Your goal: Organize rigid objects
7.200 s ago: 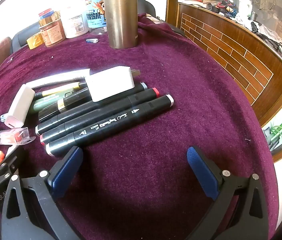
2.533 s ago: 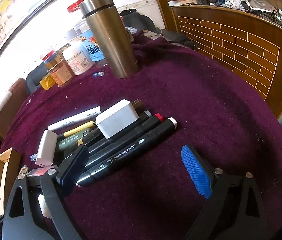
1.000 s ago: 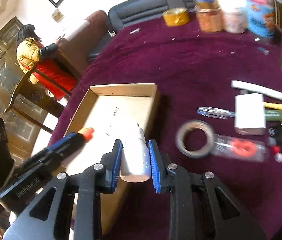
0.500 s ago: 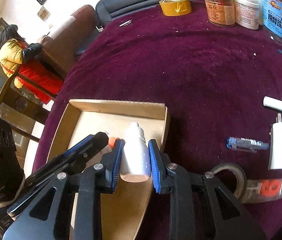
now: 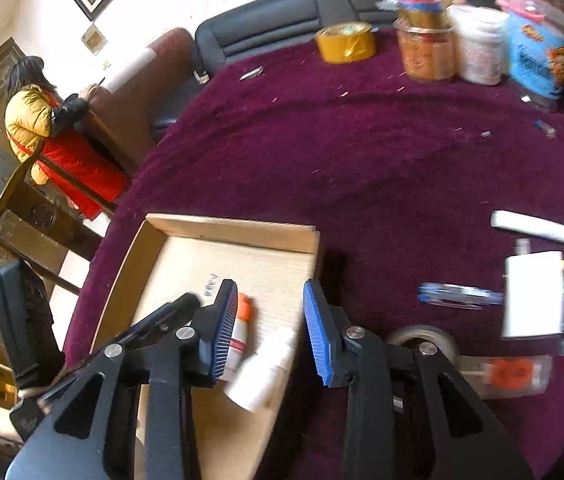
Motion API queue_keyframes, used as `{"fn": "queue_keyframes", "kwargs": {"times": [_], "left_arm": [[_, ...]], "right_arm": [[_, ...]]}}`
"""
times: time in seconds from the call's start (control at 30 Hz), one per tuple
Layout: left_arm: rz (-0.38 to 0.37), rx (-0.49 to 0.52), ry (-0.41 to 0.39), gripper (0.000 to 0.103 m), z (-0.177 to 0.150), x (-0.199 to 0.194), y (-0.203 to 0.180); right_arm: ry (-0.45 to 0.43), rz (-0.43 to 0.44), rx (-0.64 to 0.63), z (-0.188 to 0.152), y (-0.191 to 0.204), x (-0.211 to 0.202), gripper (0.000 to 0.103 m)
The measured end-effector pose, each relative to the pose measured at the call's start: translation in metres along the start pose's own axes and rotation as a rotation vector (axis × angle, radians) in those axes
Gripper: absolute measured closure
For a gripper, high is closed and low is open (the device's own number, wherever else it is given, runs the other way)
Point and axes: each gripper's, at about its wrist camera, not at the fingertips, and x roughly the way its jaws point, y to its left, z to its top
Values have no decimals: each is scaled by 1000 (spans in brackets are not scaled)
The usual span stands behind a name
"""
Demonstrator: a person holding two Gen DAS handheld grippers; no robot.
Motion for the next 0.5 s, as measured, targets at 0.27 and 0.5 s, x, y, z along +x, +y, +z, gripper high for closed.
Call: {"fn": "queue_keyframes", "kwargs": {"times": [0.27, 0.5], "left_arm": [[-45, -29, -38, 57, -8, -40, 5], [-114, 69, -101, 42, -58, -105, -33]], "right_arm": [[28, -104, 51, -24, -54, -11, 55], [49, -165, 20, -20, -60, 12, 55]]}}
